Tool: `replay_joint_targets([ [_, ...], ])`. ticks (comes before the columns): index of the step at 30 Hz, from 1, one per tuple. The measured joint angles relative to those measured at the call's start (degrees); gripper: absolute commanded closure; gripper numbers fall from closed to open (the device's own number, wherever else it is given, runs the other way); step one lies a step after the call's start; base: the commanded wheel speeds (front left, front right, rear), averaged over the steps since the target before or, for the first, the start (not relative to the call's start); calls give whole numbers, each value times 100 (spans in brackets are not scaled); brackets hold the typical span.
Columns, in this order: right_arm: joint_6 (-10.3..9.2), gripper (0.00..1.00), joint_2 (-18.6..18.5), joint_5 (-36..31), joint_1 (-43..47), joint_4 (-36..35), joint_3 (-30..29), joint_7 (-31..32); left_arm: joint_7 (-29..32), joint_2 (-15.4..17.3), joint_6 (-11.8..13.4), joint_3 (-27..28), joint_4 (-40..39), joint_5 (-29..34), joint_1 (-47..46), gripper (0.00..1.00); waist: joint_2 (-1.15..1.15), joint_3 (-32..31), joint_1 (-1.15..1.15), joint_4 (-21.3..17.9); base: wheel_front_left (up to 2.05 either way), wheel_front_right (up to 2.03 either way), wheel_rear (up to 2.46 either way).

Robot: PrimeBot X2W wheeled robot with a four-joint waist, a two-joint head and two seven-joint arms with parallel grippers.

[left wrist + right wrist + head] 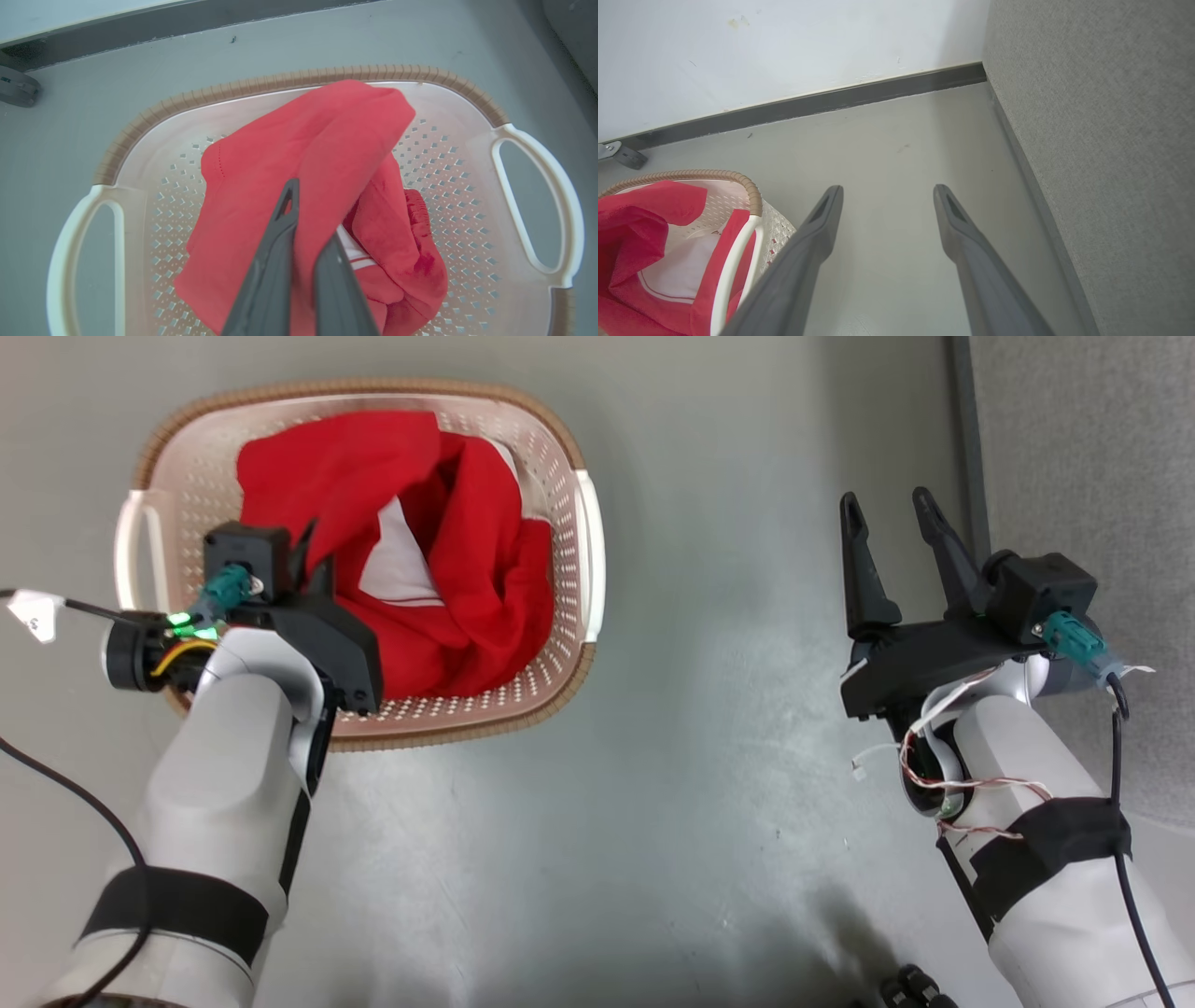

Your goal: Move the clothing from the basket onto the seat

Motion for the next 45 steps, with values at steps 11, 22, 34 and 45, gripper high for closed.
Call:
replay_joint_targets([
  [11,69,0,-20,-49,226,163,-66,1,-27,-142,-99,7,-12,-49,270,100,0,-570,0,115,0,0,0],
  [22,152,0,-49,-138,394,268,-99,1,-53,-225,-202,49,-114,-130,629,100,0,-1128,0,263,0,0,0],
  [34,282,0,-94,-143,576,452,-151,1,-53,-285,-249,127,-521,-267,1050,100,1,-1810,0,447,0,0,0],
  [45,337,0,-74,-142,827,560,-148,1,-53,-286,-250,278,-884,-307,1416,100,0,-2329,0,539,0,0,0],
])
